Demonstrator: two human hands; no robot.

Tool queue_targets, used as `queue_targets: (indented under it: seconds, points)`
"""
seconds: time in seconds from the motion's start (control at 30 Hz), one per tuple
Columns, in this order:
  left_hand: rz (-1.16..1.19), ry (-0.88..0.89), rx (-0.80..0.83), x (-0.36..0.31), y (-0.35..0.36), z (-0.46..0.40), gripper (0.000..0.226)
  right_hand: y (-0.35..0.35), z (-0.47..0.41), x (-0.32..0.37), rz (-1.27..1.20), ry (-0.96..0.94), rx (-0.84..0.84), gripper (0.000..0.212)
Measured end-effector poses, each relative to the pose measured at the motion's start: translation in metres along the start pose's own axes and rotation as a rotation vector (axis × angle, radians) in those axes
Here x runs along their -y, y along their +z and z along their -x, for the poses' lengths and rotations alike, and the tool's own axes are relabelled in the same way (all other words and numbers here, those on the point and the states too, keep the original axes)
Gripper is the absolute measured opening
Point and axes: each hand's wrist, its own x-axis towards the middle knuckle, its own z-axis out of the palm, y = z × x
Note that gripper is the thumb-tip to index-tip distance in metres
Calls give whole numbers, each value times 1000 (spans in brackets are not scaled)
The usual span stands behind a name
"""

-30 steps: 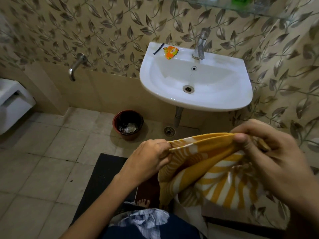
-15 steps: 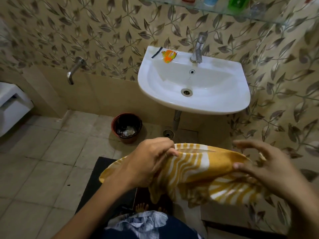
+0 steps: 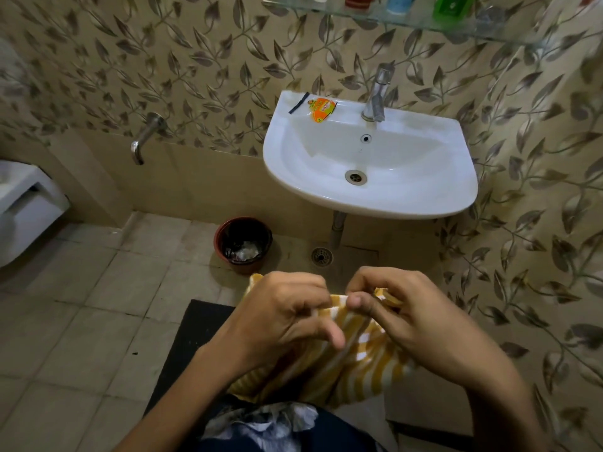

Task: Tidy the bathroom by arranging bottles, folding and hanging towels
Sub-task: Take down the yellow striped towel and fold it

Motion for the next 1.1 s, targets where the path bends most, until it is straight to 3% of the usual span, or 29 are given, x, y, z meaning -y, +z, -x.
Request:
queue_targets:
  seconds: [0.27, 0.47, 0.67, 0.77, 0.93, 1.0, 1.1]
  points:
    - [-120, -158, 86, 26, -15, 25, 47, -11, 10, -14, -14, 37, -165, 25]
    - [-206, -193, 103, 28, -30, 22, 25, -22, 14, -24, 27, 88, -233, 24]
    - [-293, -164, 25, 22, -30, 15, 44, -21, 15, -35, 98, 252, -227, 10]
    - [-312, -164, 23, 16, -23, 13, 42, -15, 17, -30, 125, 265, -175, 28]
    - [-334, -71, 95, -4, -12, -3, 27, 6, 4, 1, -66, 38, -87, 63]
    - [-352, -17, 123, -11, -11, -8, 15, 13, -2, 6, -91, -21, -24, 55]
    - [-320, -24, 166, -14, -14, -8, 15, 14, -5, 6, -43, -13, -17, 24]
